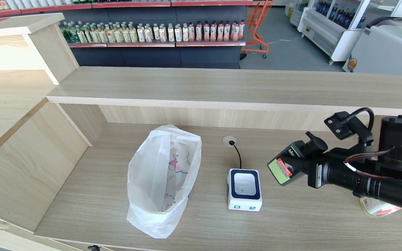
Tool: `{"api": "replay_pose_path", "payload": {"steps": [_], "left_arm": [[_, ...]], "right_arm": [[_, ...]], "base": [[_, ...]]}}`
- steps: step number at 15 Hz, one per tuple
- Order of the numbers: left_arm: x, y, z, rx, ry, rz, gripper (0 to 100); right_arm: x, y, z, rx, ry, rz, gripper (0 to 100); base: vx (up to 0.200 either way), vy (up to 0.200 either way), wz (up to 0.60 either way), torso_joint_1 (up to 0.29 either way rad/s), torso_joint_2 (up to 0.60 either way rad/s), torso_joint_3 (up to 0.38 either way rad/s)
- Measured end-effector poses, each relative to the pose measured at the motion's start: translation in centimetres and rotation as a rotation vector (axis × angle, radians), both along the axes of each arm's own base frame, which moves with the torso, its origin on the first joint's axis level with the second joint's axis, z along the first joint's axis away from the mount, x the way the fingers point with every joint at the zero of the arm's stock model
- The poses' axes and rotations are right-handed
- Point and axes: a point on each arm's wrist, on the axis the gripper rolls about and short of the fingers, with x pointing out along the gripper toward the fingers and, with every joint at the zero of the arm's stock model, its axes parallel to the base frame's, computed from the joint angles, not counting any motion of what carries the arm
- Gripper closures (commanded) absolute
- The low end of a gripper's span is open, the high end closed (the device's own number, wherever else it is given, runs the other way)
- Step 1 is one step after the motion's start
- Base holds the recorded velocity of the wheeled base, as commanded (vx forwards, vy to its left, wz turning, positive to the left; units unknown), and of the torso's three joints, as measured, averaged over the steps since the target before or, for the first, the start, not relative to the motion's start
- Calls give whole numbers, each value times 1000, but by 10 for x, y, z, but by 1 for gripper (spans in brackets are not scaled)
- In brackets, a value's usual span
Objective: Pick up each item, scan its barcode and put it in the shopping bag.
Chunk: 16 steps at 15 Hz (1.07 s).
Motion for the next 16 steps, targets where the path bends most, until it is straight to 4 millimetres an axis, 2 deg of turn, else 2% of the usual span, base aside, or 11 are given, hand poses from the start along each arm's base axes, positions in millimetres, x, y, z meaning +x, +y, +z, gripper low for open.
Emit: {"api": "replay_pose_path", "payload": {"steps": [5,8,15,16], "left_arm": [[0,0,0,2,0,0,0],[0,0,0,-2,0,0,0],[0,0,0,-1,0,0,0],[0,0,0,-1,0,0,0]], "right_arm": [[-11,-6,-7,-4,22,-8,100],[-12,-7,-7,8,27,-12,100],[-10,-7,-6,103,79,-55,100],[-9,-8,-5,107,82,-59,100]], "base": [[0,0,0,0,0,0],[-200,0,0,2,1,2],[0,0,0,0,0,0],[0,200,0,17,7,-2]]}}
